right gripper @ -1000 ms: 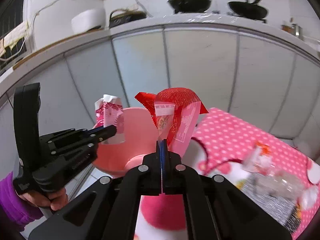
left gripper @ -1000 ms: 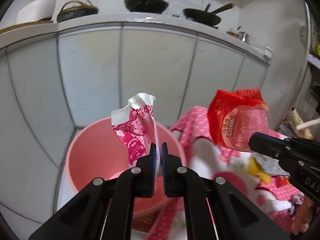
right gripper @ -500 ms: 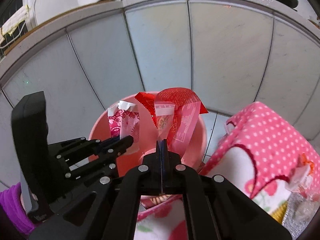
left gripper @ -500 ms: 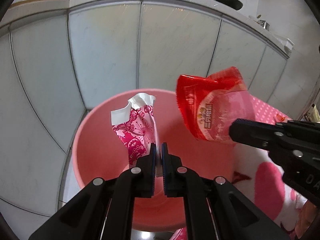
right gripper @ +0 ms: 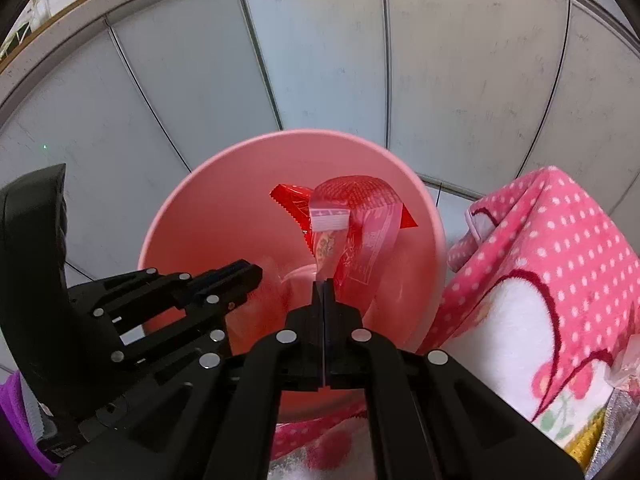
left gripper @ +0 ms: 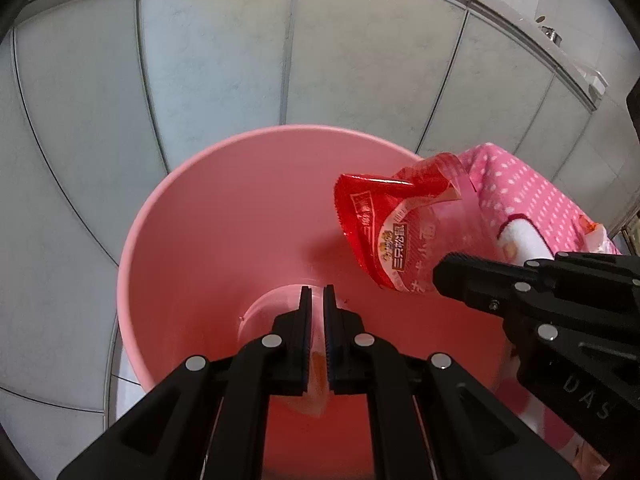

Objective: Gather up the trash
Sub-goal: 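Carry both items over the pink bucket and open both tools to drop them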

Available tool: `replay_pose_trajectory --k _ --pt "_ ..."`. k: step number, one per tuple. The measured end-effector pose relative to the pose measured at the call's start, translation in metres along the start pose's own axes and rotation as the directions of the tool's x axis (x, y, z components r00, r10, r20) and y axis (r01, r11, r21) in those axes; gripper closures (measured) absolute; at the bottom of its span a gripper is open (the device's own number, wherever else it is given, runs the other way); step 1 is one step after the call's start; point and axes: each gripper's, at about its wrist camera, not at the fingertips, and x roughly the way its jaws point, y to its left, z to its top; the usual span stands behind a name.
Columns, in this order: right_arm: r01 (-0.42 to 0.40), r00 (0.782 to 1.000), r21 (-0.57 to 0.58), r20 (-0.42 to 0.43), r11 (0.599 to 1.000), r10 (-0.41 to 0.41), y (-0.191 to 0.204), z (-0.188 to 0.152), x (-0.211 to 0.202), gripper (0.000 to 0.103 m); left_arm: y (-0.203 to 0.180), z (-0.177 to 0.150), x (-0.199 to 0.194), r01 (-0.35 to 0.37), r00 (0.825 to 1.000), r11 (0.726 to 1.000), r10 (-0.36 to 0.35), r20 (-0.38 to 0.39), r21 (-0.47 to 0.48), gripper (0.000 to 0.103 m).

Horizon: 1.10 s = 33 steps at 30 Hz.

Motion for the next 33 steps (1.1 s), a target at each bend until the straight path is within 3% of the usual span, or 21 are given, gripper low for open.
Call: replay_pose_trajectory --k 8,13,16,23,33 --pt "0.009 1.000 0.008 -0.012 1.000 -0.009 0.001 -0.002 0.002 0.102 0.000 0.003 0.004 -0.021 1.000 1.000 0.021 -0.011 -0.004 0.095" --pt "-0.023 1.000 0.029 -0.017 0.999 0.023 -0.006 -0.001 0.002 0.102 0.004 0.001 -0.002 -0.017 1.000 1.000 0.017 -0.004 0.003 0.079" --pt "-0.022 0.999 0.027 -0.024 0.999 0.023 -0.009 0.000 0.003 0.101 0.005 0.002 -0.007 -0.008 1.000 1.000 0.008 0.002 -0.003 0.074" --pt "-0.041 0.999 0.025 -0.008 0.999 0.041 -0.011 0.001 -0.009 0.075 0.014 0.004 -0.017 0.005 1.000 1.000 -0.004 0.020 -0.028 0.066" --pt "-0.034 0.995 0.027 0.098 0.999 0.031 -0.020 0.000 -0.054 0.074 0.025 0.019 -0.046 0.037 0.995 0.997 -0.031 0.090 -0.063 0.066"
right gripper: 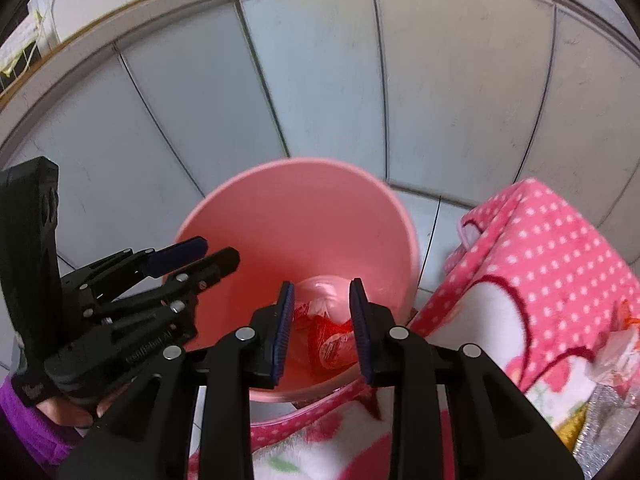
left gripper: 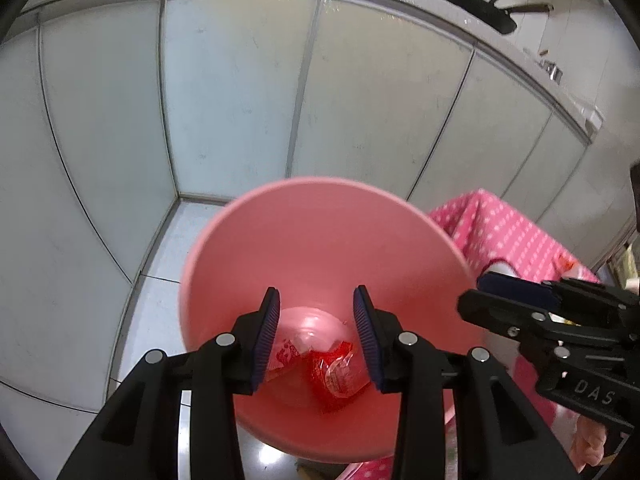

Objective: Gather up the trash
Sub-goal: 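Carry both items over the pink bucket and open both tools to drop them, then return both tools to the table toward the foil and foam strip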

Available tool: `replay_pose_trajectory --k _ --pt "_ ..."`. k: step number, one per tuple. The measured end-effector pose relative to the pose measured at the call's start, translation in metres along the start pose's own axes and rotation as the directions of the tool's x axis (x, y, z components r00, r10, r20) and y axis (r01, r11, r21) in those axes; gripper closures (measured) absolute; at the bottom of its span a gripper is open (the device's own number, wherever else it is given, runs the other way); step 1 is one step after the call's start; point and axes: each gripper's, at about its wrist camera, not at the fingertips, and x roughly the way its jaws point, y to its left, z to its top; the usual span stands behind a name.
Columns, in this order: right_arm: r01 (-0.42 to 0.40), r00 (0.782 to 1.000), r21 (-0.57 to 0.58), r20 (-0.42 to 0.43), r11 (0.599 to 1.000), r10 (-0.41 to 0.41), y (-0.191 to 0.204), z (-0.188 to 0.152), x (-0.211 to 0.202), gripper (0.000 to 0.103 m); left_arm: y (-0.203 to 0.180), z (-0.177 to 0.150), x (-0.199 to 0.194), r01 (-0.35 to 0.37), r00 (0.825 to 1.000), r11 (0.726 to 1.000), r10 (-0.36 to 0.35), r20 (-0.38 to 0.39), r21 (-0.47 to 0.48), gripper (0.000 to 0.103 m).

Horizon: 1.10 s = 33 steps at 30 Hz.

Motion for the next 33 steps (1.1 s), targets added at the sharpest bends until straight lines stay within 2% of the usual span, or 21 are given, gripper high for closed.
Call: replay_pose_trajectory --k 8,18,22,28,30,31,33 --pt "0.027 0.994 0.002 0.105 1.000 -0.027 -0.004 -0.009 -0.050 0.074 -0.012 0.008 -0.037 0.054 0.997 0.998 -0.052 0.058 -0.027 0.066" --pt "0.101 0.978 0.006 0.181 0.995 -0.100 -0.012 -0.046 -0.109 0.074 -0.066 -0.006 -0.085 0.115 0.986 0.990 -0.124 0.113 0.081 0.066" --pt "0.140 0.969 0.029 0.202 0.990 -0.143 -0.025 -0.072 -0.137 0.074 -0.095 -0.013 -0.093 0.156 0.979 0.980 -0.170 0.111 0.122 0.066" --pt "0.217 0.950 0.103 0.205 0.971 -0.234 -0.055 -0.118 -0.181 0.074 -0.138 -0.036 -0.102 0.232 0.964 0.950 -0.253 0.077 0.209 0.064" --pt "0.235 0.944 0.154 0.199 0.960 -0.263 -0.070 -0.137 -0.196 0.067 -0.149 -0.043 -0.102 0.251 0.960 0.940 -0.271 0.062 0.230 0.064" --pt "0.242 0.942 0.168 0.198 0.956 -0.273 -0.076 -0.144 -0.201 0.060 -0.155 -0.047 -0.102 0.260 0.959 0.935 -0.280 0.053 0.240 0.063" --pt "0.271 0.931 0.213 0.190 0.939 -0.312 -0.090 -0.162 -0.216 0.059 -0.167 -0.056 -0.101 0.283 0.953 0.923 -0.301 0.033 0.259 0.063"
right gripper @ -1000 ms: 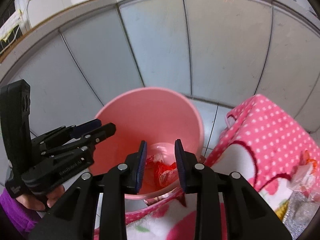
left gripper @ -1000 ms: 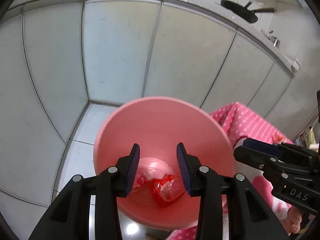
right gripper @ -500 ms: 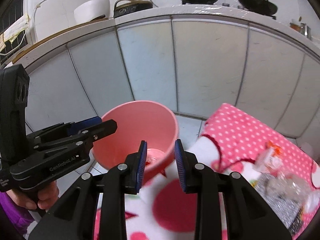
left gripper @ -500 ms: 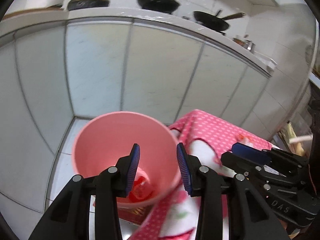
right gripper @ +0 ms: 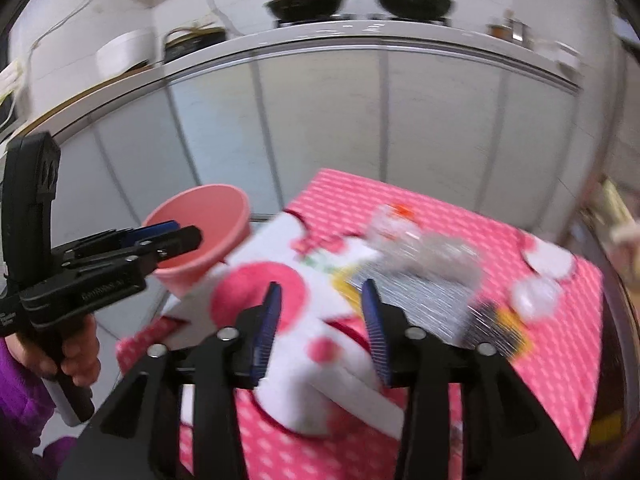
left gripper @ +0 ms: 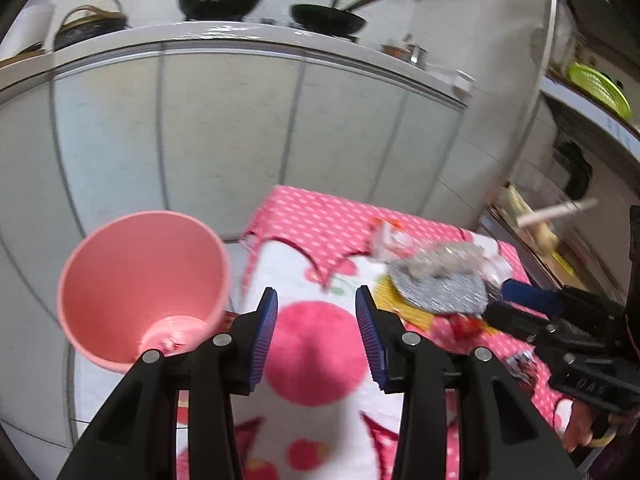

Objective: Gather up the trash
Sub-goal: 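Return both tools to the table toward the foil and foam strip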

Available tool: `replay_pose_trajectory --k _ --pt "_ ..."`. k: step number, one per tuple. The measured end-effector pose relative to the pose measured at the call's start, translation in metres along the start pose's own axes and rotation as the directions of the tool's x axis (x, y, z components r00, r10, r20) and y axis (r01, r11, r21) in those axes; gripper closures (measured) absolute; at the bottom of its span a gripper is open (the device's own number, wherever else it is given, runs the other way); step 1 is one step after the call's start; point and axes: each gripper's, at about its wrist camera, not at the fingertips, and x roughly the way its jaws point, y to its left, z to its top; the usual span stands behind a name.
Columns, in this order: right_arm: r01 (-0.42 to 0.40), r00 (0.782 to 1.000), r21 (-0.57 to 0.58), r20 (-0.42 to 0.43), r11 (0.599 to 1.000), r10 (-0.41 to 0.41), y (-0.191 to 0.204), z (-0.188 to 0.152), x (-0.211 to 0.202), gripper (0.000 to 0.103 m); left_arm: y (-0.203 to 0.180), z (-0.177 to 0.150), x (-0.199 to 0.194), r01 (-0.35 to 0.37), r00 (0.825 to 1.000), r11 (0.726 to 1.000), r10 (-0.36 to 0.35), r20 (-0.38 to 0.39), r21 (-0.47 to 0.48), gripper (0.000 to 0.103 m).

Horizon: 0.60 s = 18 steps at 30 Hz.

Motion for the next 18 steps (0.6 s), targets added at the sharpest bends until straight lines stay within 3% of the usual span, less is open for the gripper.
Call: replay_pose_trajectory --k 9,18 --pt "0.119 0.993 0.140 0.005 0.983 -0.121 -0.067 -0.040 -0.041 0.059 -0.050 -0.025 0.022 0.131 0.987 0.990 -0.125 -0.103 0.057 0.062" --pt "0.093 0.995 0.191 -0.054 0.977 -0.084 -0.078 -0.080 -0.040 0.059 -0.082 -0.050 0.055 0.190 0.961 0.976 -0.162 -0.225 0.107 0.061"
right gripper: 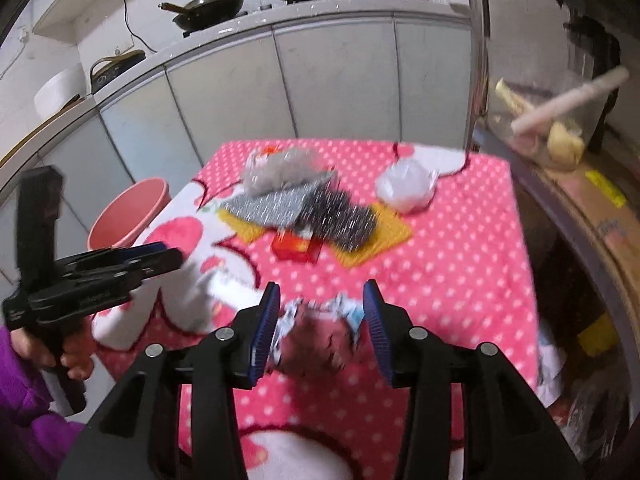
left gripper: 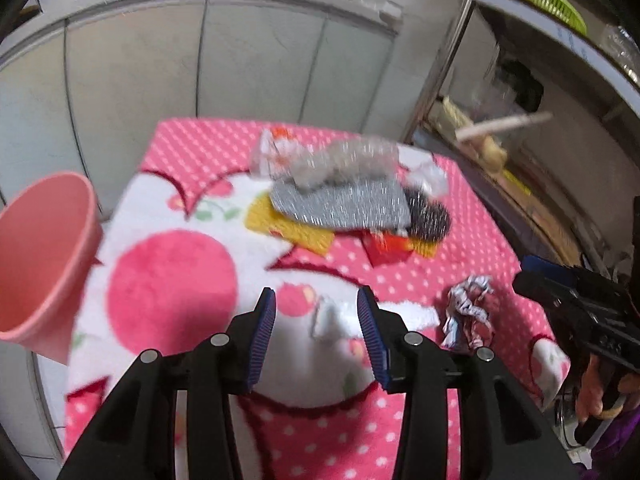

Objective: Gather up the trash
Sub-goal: 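Return both tools to the table toward the foil and foam strip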

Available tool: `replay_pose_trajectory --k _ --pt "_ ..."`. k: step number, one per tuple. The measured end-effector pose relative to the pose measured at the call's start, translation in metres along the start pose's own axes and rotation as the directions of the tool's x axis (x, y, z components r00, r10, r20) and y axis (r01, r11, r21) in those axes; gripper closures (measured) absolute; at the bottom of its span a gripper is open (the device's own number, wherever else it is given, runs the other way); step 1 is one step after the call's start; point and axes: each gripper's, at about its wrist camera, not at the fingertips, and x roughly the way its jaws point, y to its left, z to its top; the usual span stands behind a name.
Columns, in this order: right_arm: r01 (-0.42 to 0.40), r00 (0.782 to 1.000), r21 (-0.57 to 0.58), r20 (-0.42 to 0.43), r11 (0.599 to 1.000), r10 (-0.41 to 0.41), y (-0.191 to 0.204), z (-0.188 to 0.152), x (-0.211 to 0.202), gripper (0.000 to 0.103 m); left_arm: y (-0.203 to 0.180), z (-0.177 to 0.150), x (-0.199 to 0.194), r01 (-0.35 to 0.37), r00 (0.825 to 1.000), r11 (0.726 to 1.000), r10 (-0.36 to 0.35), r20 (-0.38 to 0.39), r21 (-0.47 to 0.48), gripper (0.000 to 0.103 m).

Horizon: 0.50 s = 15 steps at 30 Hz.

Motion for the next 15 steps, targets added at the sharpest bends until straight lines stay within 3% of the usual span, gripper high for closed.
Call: replay_pose_trajectory --k 7,15 --pt "-0.026 0.999 -0.005 -0.038 1.000 0.026 0.005 -0.012 0.011 0.059 -0.002 -0.010 0.033 0.004 0.997 1.000 -0.005 -0.080 -0.017 0.061" --pt "0.002 0.999 -0.020 -0.042 1.000 -0.003 0.006 -0.020 0.015 0.051 -0.011 -0.019 0.032 0.024 0.997 1.000 -0.024 -0.067 0.006 0.061"
